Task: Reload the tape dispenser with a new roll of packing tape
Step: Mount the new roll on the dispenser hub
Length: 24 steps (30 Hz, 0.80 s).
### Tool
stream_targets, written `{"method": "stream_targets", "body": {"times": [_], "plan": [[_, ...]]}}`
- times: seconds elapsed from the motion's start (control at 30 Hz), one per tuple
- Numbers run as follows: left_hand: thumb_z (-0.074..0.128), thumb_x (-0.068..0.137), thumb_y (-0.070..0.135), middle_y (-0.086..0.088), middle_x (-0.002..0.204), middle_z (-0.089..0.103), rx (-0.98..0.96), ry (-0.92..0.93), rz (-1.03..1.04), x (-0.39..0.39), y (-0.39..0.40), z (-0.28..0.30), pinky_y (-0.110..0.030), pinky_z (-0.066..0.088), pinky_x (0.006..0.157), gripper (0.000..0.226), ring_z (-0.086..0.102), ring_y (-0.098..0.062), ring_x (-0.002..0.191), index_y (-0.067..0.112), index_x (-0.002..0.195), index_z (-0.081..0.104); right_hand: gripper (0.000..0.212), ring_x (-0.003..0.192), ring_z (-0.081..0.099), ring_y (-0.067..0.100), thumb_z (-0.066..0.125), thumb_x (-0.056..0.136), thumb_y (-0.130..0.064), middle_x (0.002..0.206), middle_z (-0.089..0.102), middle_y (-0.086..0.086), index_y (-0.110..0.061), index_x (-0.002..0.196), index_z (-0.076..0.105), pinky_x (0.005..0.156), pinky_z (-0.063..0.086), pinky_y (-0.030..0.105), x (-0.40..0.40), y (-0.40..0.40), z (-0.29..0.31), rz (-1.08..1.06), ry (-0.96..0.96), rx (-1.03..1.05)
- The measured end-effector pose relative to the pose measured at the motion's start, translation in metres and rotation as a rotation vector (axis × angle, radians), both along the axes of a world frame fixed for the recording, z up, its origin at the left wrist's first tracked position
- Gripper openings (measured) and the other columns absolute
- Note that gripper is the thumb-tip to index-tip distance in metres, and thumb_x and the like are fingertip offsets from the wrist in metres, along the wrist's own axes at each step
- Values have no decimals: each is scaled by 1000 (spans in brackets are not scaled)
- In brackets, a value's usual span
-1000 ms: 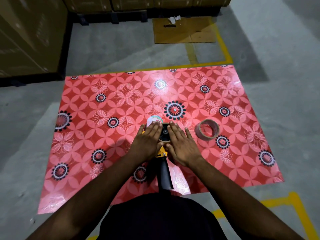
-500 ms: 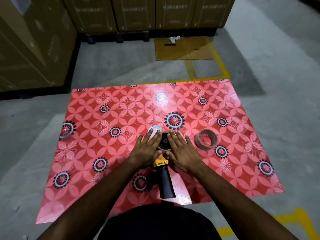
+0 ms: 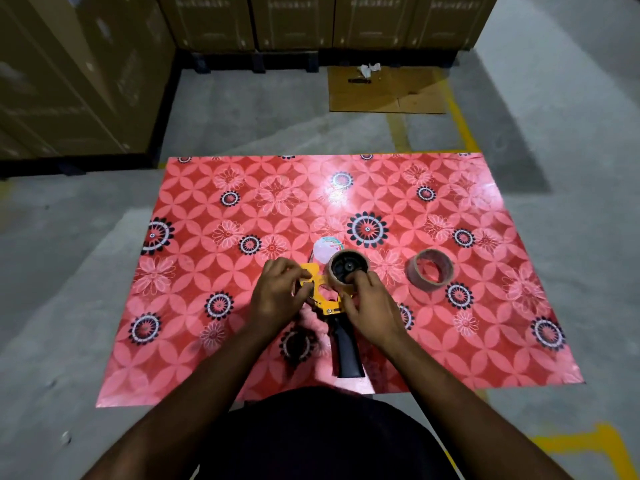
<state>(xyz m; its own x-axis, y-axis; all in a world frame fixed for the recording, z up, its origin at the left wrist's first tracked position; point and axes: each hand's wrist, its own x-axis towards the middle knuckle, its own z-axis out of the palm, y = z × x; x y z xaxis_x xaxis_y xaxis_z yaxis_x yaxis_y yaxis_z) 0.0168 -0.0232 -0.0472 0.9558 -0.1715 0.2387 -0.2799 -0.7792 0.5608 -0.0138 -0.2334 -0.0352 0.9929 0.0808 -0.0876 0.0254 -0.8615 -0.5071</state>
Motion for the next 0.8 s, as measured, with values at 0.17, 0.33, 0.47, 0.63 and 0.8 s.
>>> {"method": "stream_targets", "body": {"times": [0.17,0.33,0.47,0.63,0.8], "plan": [[70,70,52,-3,149,41,305,216,-128,32,-35,11,-43,34,103,46,30,-25,133,33,112,71,35,107,56,31,64,90,-25,121,51,10,-17,124,58,79,54,42,15,1,-1,8,-34,-20],[70,65,45,-1,150,44,455,142,-39,46,-48,15,-44,36,101,28,32,-25,134,25,83,75,41,114,49,27,66,88,-34,121,60,5,-20,125,55,79,51,39,27,-4,-4,59,-24,-163],[77,61,50,-3,159,29,432,263,-61,36,-39,5,-48,34,107,43,22,-27,143,33,100,73,41,111,50,27,68,85,-28,120,63,5,-19,123,55,75,49,38,31,-6,-5,64,-25,-157],[75,72,46,4,160,28,427,229,-115,37,-38,4,-48,35,107,17,22,-27,143,36,86,76,42,113,50,26,68,85,-26,124,61,5,-18,124,55,77,53,40,33,-10,-5,97,-20,-159],[74,68,48,7,152,43,413,115,-186,33,-32,0,-43,40,100,19,33,-25,136,30,72,74,42,110,49,25,69,84,-26,124,62,3,-19,124,56,74,53,41,35,-15,-5,130,-37,-133]]}}
